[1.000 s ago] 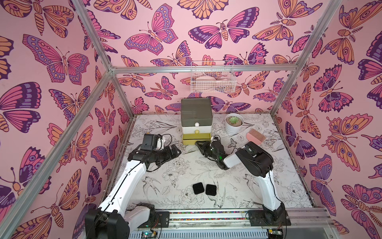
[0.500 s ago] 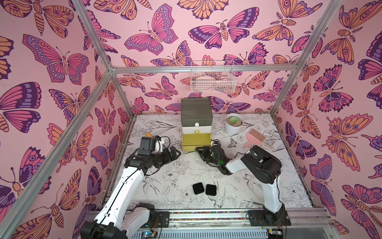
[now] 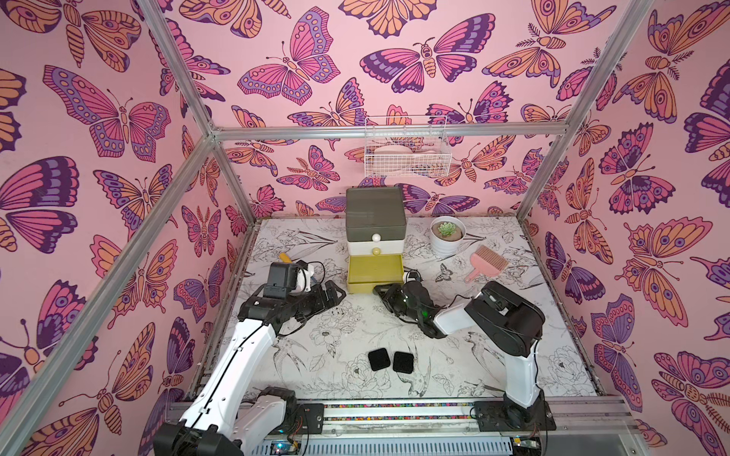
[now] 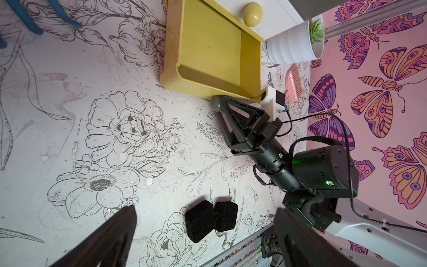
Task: Place the brooch boxes into the drawer by color
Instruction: Open the drawer in the storage box.
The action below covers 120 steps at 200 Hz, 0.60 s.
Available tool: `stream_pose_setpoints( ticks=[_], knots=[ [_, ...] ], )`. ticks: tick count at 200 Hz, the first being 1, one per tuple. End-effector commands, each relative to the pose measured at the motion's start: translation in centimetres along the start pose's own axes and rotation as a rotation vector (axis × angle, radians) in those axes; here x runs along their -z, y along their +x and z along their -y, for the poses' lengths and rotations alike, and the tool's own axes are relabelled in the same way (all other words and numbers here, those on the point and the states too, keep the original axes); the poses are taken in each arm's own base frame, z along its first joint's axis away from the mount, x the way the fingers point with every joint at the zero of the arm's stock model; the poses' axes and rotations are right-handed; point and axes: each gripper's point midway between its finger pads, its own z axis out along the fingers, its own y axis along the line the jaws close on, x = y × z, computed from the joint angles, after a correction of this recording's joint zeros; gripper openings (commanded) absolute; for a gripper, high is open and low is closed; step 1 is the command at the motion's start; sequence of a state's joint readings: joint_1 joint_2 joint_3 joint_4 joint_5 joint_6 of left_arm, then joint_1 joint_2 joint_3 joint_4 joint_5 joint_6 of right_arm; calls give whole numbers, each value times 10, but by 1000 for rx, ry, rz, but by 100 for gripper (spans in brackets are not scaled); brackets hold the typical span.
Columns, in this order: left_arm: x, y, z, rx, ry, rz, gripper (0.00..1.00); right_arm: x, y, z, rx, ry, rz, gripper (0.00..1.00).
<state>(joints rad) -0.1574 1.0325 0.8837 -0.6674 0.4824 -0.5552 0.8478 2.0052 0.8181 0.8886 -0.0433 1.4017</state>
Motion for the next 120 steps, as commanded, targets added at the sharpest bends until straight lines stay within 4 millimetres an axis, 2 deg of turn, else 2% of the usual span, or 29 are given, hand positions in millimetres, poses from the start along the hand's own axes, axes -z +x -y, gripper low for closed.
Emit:
stream_pose_setpoints(
  ticks=[1, 21, 45, 79, 120],
  knots=[
    [1, 7, -1, 5, 6, -18, 100, 5, 33, -20, 50, -56, -109, 25],
    [2, 8, -1, 6, 9, -18, 100, 5, 36, -19, 51, -55, -112, 26],
    [3, 9, -1, 5, 7, -15, 100, 6, 37, -18, 52, -48, -111, 34],
    [4, 11, -3, 9, 2, -16, 100, 8, 37, -15, 53, -41, -104, 55],
    [2, 14, -6, 17, -6, -23, 100, 17, 35, -21, 76, -51, -97, 60]
  ],
)
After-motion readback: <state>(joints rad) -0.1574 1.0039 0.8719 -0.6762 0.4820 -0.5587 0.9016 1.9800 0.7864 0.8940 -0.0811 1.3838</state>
